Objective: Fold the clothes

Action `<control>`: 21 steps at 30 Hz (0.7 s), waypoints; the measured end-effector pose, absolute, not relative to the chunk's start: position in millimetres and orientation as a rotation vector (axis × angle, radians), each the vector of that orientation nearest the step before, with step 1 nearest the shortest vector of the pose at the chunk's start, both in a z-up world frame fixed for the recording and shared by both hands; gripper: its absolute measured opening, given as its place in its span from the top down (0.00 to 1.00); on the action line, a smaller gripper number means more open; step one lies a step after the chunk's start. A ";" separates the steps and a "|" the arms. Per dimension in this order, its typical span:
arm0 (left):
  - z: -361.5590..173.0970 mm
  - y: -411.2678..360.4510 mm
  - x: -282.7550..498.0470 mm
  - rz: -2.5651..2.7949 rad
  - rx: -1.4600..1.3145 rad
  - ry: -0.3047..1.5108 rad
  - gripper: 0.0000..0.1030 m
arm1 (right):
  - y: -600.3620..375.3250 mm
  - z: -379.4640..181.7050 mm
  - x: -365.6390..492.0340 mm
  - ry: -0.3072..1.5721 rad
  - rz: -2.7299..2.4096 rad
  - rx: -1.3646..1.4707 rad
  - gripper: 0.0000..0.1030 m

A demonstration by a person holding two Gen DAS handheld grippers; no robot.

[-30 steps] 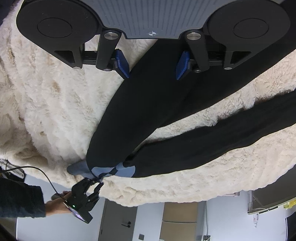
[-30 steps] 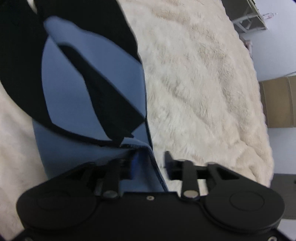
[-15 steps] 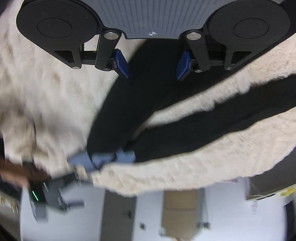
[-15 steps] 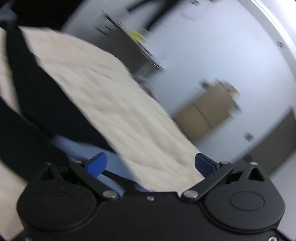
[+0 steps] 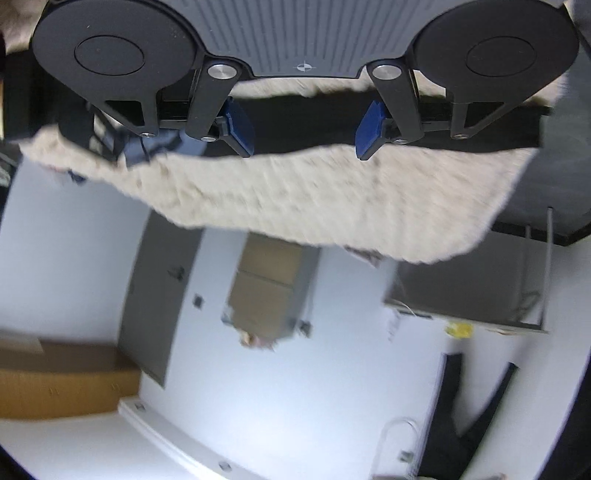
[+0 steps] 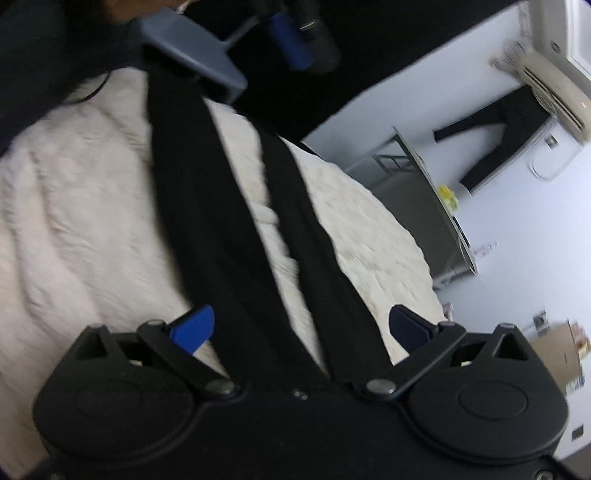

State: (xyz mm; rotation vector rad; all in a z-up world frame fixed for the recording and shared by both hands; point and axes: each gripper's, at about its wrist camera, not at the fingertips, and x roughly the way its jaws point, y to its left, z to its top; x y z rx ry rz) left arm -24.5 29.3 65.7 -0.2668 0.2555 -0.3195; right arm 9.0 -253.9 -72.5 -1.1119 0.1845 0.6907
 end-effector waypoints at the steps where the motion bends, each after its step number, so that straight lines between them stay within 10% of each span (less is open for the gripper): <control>1: 67.4 39.3 -32.3 -0.304 -0.287 0.243 0.32 | -250.2 -78.1 4.1 0.180 0.703 -1.127 0.00; 9: 48.9 90.7 -47.0 -0.235 -0.524 0.191 0.24 | -218.3 -127.7 -3.5 0.098 0.773 -1.367 0.04; 11: 45.8 97.0 -47.6 -0.227 -0.561 0.184 0.24 | -212.6 -125.0 3.6 0.090 0.747 -1.386 0.33; 13: 44.0 101.0 -48.3 -0.222 -0.583 0.180 0.24 | -202.1 -114.6 16.0 0.112 0.715 -1.386 1.00; 21: 46.4 98.4 -51.0 -0.236 -0.565 0.170 0.23 | -197.2 -73.2 45.3 0.205 0.771 -1.303 0.99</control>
